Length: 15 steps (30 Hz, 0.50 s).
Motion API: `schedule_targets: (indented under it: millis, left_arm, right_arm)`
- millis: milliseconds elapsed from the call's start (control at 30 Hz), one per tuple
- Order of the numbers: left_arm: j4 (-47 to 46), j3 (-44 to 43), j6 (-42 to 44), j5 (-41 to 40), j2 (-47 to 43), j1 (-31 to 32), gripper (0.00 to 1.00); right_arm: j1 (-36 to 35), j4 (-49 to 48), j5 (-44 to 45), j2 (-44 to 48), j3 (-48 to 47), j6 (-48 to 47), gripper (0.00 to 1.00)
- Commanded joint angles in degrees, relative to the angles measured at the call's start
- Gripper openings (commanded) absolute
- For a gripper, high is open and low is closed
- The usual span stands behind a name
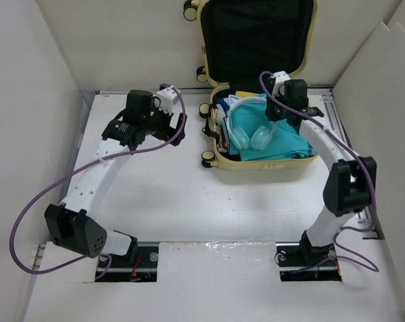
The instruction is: Pack the luggage
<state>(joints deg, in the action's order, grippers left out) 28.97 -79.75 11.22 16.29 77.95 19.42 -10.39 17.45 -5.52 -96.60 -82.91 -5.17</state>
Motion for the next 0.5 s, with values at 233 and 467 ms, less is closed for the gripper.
schedule_targets:
  millis: [233, 467]
  left_arm:
    - [-1.2, 1.52, -0.24, -2.31, -0.26, 0.0, 1.0]
    - [-1.2, 2.05, 0.29, -2.32, -0.26, 0.0, 1.0]
  right_arm:
    - [0.11, 3.81, 0.95, -14.58, -13.41, 1.65, 0.49]
    - [-0.51, 5.57, 8.32, -6.51, -14.46, -1.94, 0.88]
